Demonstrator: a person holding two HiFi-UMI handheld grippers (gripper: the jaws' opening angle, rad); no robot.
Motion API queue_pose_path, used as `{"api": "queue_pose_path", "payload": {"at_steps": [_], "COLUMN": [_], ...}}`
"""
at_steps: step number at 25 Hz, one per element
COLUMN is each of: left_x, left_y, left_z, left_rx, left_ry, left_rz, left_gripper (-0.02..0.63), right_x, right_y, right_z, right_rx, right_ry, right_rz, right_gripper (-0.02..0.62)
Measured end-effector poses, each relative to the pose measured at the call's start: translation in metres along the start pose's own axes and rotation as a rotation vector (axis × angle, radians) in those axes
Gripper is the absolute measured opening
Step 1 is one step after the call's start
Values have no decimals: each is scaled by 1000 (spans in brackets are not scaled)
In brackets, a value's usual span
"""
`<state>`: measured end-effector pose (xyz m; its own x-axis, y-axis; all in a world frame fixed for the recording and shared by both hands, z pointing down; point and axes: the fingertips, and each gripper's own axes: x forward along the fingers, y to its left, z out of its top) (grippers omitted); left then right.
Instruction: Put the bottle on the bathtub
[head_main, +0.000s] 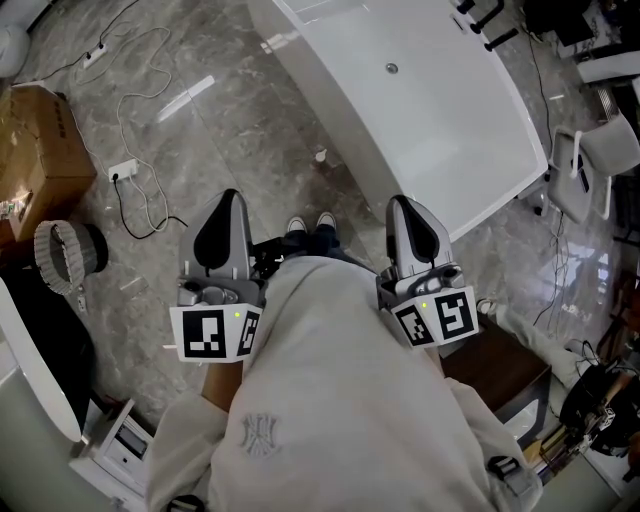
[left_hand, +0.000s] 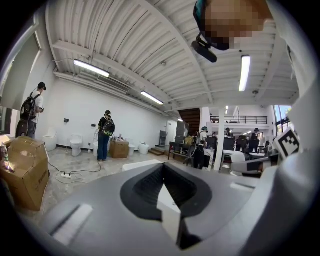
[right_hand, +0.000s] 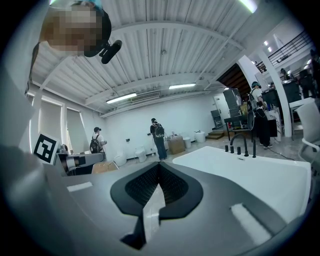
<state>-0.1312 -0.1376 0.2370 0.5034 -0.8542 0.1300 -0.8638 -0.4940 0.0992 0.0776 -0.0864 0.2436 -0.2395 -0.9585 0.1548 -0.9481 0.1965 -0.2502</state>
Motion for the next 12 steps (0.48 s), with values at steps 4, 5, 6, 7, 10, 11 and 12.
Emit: {"api": "queue_pose_path", "payload": {"at_steps": [4, 5, 6, 7, 10, 11, 12], "left_x": [-3, -4, -5, -6, -9, -9, -10], "left_y": [0, 0, 1, 1, 2, 2, 2], "left_z": [1, 2, 2, 2, 1, 1, 1], "left_rx": [4, 4, 5, 5, 5, 5, 5], "left_ry": [-2, -3, -2, -2, -2, -2, -2], "left_rz": [4, 5, 6, 8, 11, 11, 12], "left_gripper": [49, 49, 49, 49, 49, 49, 49], "right_x": [-2, -2, -2, -1, -2, -3, -3], "right_y": [0, 1, 2, 3, 4, 4, 4], "right_z": [-1, -1, -1, -1, -1, -1, -1], "right_rx": [0, 0, 0, -1, -3, -4, -4], "right_ry": [1, 2, 2, 1, -2, -2, -1], "right_rz": [2, 2, 3, 4, 7, 8, 7], "right_gripper": [-2, -2, -2, -2, -2, -2, -2]}}
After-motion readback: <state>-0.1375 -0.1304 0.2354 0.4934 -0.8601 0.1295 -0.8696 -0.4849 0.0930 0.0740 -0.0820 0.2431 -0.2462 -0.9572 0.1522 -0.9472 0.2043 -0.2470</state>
